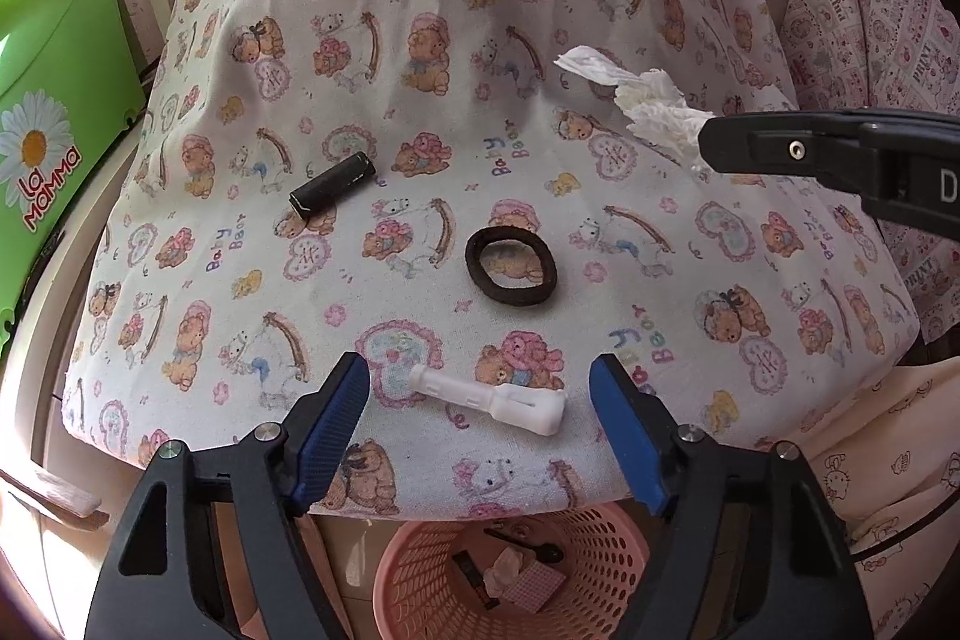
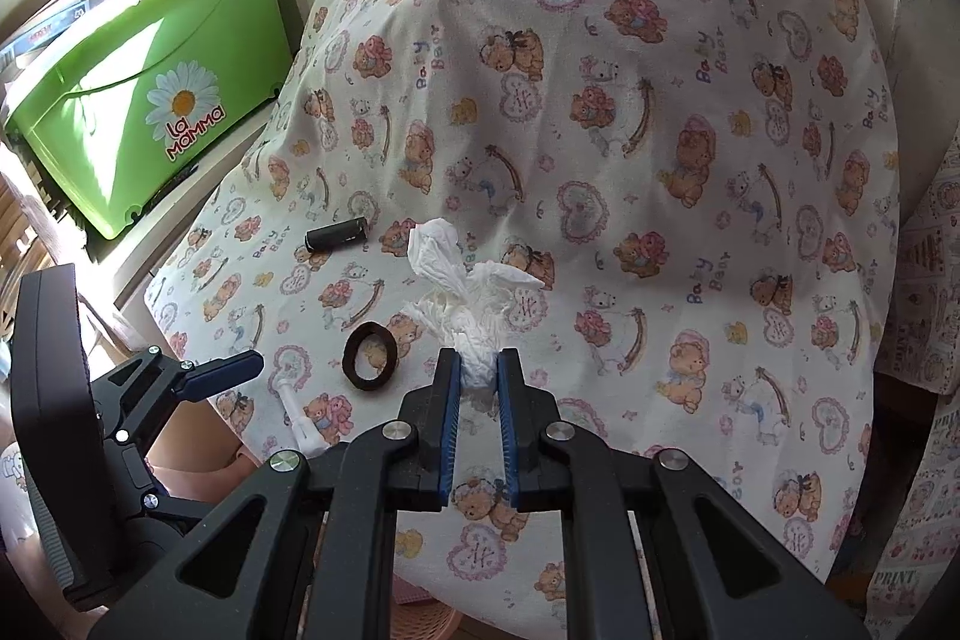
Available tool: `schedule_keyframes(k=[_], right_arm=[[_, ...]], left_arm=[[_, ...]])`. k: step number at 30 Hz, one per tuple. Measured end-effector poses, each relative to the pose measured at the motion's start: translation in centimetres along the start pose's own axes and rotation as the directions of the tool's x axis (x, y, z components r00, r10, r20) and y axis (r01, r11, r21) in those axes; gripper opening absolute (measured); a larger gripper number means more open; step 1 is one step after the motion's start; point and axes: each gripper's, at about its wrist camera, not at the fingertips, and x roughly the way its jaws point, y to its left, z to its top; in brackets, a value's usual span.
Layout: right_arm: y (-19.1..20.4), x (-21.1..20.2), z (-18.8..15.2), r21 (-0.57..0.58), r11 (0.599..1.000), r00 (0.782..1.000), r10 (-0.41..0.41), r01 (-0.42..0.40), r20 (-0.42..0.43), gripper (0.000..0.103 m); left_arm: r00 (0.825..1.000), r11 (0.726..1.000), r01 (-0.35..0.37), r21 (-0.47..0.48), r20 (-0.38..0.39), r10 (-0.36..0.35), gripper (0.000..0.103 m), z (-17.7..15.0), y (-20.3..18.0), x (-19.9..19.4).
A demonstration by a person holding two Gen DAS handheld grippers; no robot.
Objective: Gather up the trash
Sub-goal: 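Lift the tissue with the right gripper while the left gripper grasps the white plastic piece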
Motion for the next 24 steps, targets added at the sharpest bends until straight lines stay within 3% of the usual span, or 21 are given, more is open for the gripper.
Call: schedule_keyframes(k=[4,7,24], right_arm=[[-0.4,-0.2,0.0,0.011,1.000,1.000,0.001,-0.001,0.004,0.013],[-0.6,-0.3,0.0,0.016,1.000,1.000,0.000,0.000,0.005,0.013],[0.1,-1.1,-0.3,0.016,1.000,1.000,0.006,-0.006,0.024,0.013]], left_arm=[[1.000,0.999,0.013,-0.029,-0.001,-0.013,0.066,0.1,0.4,0.1],[1.000,0.999,0.018,-0.046,0.003,-0.018,0.052,0.1,0.7,0.1],[0.996,0.991,-0.010,-0.136,0.082,0.021,0.051,0.5,3.1,-3.7]])
